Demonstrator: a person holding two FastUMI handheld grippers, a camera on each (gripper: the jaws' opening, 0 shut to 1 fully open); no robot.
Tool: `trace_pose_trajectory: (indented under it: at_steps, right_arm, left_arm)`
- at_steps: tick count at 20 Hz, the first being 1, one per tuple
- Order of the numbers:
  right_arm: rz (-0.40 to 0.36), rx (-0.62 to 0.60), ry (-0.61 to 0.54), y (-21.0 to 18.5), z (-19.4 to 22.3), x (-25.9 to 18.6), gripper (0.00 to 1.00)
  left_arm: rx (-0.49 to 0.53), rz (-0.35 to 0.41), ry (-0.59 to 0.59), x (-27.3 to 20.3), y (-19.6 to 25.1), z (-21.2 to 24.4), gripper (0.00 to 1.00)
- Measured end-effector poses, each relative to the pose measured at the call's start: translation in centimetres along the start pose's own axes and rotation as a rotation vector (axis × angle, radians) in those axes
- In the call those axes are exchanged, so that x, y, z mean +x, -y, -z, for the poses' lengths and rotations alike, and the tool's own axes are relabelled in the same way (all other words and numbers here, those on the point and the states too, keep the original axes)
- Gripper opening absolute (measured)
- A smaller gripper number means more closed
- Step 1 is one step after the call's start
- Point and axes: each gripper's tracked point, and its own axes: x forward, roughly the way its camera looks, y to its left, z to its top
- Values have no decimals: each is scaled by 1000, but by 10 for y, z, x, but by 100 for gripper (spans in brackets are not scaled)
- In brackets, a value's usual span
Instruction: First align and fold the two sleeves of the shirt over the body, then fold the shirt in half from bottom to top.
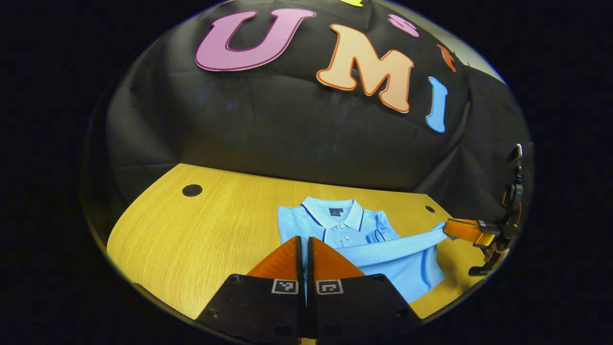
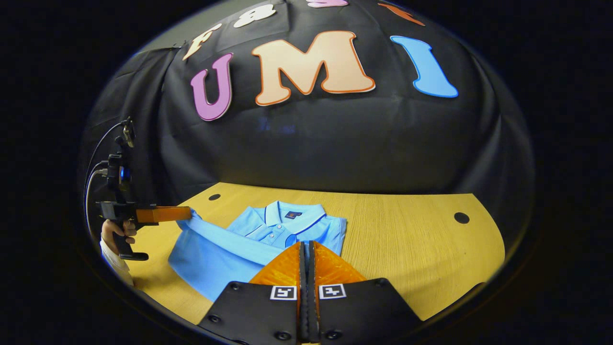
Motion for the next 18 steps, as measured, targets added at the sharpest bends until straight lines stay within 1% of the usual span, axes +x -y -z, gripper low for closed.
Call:
trace_pose_trajectory:
  at_steps: [3,6,8,9,10,12,13,14,15,16,17,18]
  right_arm:
    - [33,-6,-23,13,3,37,2]
    - [67,9,-42,25,8,69,2]
    - [90,13,-53,31,11,88,3]
    - [103,10,-50,34,11,96,0]
    - [109,8,-44,36,12,103,3]
    - [117,27,-38,37,12,111,3]
    - [119,41,-40,37,14,113,3]
    - [127,43,-39,40,15,115,3]
    - [137,36,-41,45,15,113,13]
    - [144,34,-39,48,13,111,18]
    - [129,42,-35,46,11,107,35]
    - [125,50,-19,44,6,99,53]
  left_arm:
    - [-15,-19,-26,38,-9,0,0]
    - [14,-64,-43,73,-23,7,0]
    - [47,-86,-45,84,-29,8,0]
    - [68,-100,-48,91,-31,10,0]
    - [85,-113,-47,96,-34,12,0]
    - [111,-142,-52,105,-38,16,0]
    - [121,-163,-52,108,-42,16,0]
    - [137,-206,-48,107,-50,16,1]
    - [146,-228,-43,108,-56,14,3]
    - [140,-233,-37,103,-56,13,6]
    - [128,-235,-30,98,-56,10,11]
    - [112,-251,-15,94,-61,7,40]
